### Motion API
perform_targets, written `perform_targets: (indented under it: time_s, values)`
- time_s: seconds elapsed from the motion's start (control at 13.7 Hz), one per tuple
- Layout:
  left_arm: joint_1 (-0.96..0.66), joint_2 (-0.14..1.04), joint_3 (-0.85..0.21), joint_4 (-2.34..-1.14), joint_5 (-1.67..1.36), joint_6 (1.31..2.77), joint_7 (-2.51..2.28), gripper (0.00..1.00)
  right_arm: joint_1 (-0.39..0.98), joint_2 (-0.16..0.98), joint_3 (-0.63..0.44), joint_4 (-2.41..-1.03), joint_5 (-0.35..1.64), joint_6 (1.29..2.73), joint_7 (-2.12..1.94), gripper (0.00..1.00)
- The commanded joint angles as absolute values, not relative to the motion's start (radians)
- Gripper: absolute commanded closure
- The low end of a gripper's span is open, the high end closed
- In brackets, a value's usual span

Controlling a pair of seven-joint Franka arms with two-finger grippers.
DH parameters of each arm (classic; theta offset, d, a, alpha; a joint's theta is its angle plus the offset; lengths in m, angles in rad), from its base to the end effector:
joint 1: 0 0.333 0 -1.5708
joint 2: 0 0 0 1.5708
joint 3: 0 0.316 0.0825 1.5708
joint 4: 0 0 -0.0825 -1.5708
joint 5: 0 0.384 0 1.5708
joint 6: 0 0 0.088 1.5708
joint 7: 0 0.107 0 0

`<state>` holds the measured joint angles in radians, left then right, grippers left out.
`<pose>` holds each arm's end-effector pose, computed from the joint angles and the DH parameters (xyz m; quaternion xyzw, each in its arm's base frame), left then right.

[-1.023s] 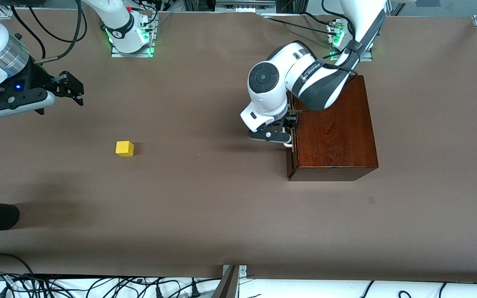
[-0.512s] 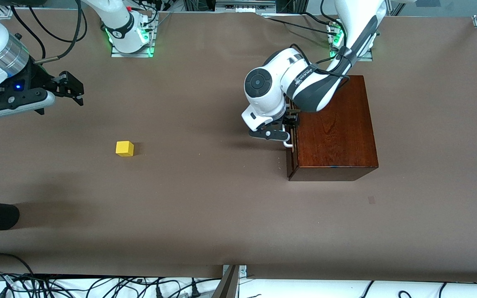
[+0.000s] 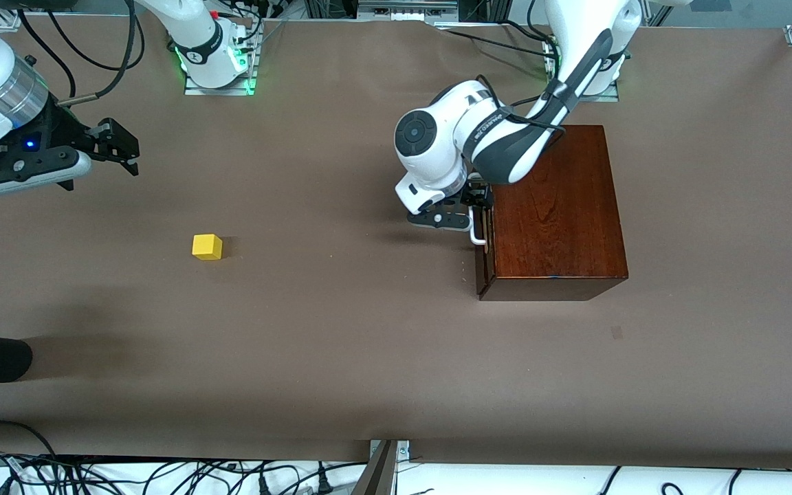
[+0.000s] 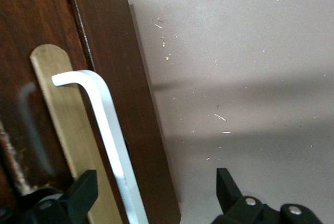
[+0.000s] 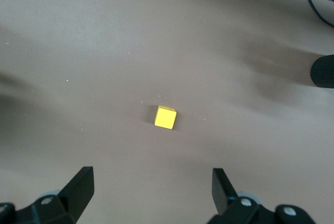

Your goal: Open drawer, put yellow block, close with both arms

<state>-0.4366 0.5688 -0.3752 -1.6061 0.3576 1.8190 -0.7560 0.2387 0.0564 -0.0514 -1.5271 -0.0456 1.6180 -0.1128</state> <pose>0.4888 -0.4323 0.2939 -0.9825 0.0868 0.0643 0.1515 0.5674 0.1037 0.6177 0.9882 0.1502 0.0182 0.0236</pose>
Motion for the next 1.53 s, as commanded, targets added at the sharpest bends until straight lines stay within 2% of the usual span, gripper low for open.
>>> perform_targets:
  time_s: [0.0, 0.44, 0.66, 1.02, 1.46]
  values:
    - [-0.452, 0.598, -0.376, -1.617, 0.387, 1.85, -0.816, 0.0, 0.238, 0.054, -0.049, -1.513, -0.035, 1.611, -0.109, 0.0]
    - [-0.501, 0.624, -0.377, -1.603, 0.443, 1.864, -0.893, 0.0, 0.238, 0.054, -0.051, -1.513, -0.035, 1.611, -0.109, 0.0]
    - [-0.523, 0.643, -0.379, -1.586, 0.425, 1.976, -0.934, 0.0, 0.238, 0.054, -0.051, -1.513, -0.035, 1.609, -0.109, 0.0]
    - [-0.61, 0.754, -0.377, -1.422, 0.4, 1.985, -1.018, 0.0, 0.238, 0.055, -0.051, -1.513, -0.035, 1.612, -0.112, 0.0]
    - [-0.615, 0.749, -0.379, -1.387, 0.402, 1.974, -1.02, 0.0, 0.236, 0.061, -0.051, -1.513, -0.048, 1.62, -0.112, 0.0]
